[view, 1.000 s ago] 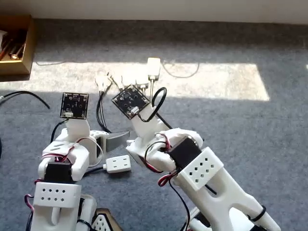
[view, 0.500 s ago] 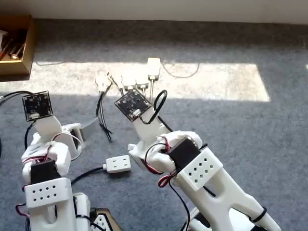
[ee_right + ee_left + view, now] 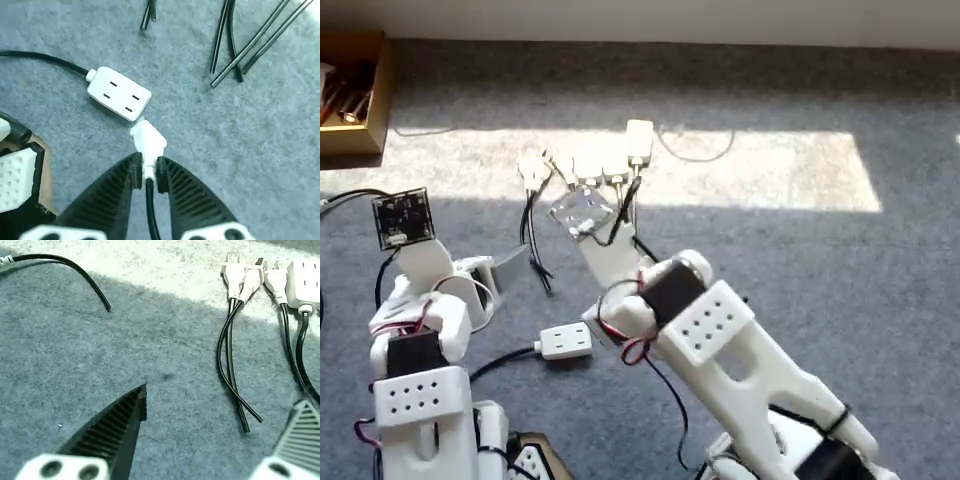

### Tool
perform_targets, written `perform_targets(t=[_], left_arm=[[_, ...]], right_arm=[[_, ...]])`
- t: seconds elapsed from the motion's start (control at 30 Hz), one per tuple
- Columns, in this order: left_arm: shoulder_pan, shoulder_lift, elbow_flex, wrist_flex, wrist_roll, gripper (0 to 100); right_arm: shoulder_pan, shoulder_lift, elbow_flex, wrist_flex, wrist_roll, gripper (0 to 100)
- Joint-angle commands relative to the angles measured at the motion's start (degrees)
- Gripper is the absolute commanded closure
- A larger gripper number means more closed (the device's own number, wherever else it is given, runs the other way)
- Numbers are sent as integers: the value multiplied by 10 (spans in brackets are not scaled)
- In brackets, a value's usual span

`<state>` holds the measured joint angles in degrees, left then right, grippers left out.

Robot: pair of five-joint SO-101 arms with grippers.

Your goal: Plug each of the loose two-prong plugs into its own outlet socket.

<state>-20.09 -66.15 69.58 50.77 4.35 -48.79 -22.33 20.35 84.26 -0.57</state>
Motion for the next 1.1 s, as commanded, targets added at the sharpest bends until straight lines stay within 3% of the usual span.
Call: perform_targets(t=[0.0, 0.2, 0.4, 0.63, 1.07], left_arm=[[-15, 65, -22, -39, 4, 579], [-38, 291, -108, -77, 7, 579], [-86, 452, -205, -84, 47, 579], [-83, 473, -216, -84, 47, 579], [-83, 477, -215, -94, 58, 579]], right_arm=[[13, 152, -189, 109, -32, 991], [-17, 284, -422, 168, -98, 991], [-33, 384, -427, 167, -197, 987], [-32, 443, -410, 167, -430, 991], [-41, 430, -400, 160, -552, 991]])
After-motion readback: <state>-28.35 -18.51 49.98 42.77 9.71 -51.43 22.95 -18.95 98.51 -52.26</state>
